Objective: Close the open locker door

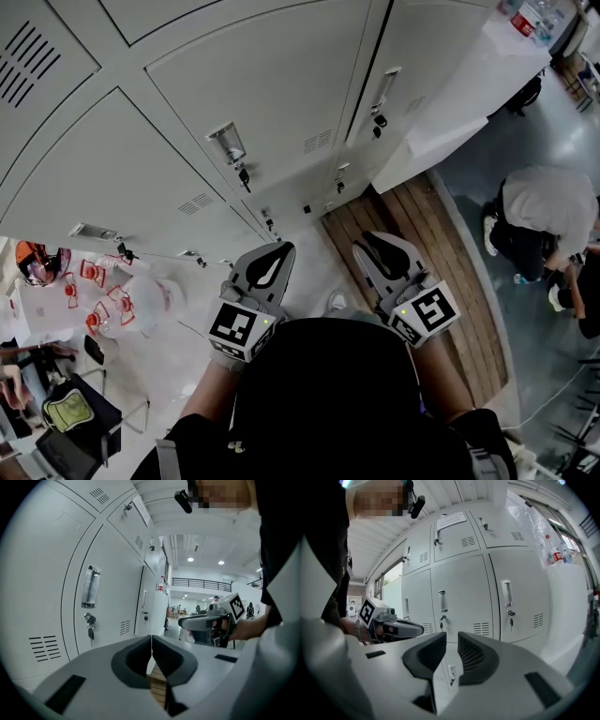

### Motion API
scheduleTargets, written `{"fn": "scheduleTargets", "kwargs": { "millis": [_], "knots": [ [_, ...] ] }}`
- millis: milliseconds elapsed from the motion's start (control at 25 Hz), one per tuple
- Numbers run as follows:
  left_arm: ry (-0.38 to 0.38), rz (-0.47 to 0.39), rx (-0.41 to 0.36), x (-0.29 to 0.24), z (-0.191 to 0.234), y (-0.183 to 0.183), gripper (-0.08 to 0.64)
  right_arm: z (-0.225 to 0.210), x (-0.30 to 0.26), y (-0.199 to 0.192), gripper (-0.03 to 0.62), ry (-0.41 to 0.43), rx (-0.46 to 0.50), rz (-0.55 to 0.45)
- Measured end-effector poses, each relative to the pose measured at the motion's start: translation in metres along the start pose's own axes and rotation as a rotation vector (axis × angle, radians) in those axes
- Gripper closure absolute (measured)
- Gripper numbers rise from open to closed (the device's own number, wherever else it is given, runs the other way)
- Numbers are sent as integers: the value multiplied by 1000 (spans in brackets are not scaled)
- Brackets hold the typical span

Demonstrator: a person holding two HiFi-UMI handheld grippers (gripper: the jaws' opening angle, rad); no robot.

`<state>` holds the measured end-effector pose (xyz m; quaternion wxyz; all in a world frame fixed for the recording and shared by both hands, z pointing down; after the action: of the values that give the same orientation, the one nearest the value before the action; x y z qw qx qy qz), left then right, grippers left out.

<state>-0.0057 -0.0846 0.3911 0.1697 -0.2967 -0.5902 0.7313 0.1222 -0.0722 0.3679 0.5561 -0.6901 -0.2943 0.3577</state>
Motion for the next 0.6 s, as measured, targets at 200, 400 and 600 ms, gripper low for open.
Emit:
{"fn": "scheduleTargets", "kwargs": {
  "millis": [200,400,600],
  "knots": [
    [5,2,-6,2,-1,0,537,4,0,0,502,11,7,-1],
    [6,-2,-12,5,-3,1,537,3,2,-1,502,5,2,-3],
    [8,3,-15,8,-6,1,537,4,5,-2,502,4,0,-2]
  ]
}}
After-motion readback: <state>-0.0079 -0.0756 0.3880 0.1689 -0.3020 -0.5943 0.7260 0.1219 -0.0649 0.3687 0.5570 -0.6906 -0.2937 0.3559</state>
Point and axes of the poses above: the fingertips, and each gripper's own axes: x backward along the fingers, z to its left, y out of its top, the point moved 1 cm from there along x, backward along the fingers, and after that the axes turned 1 degree about -x, right-handed, at the moved point
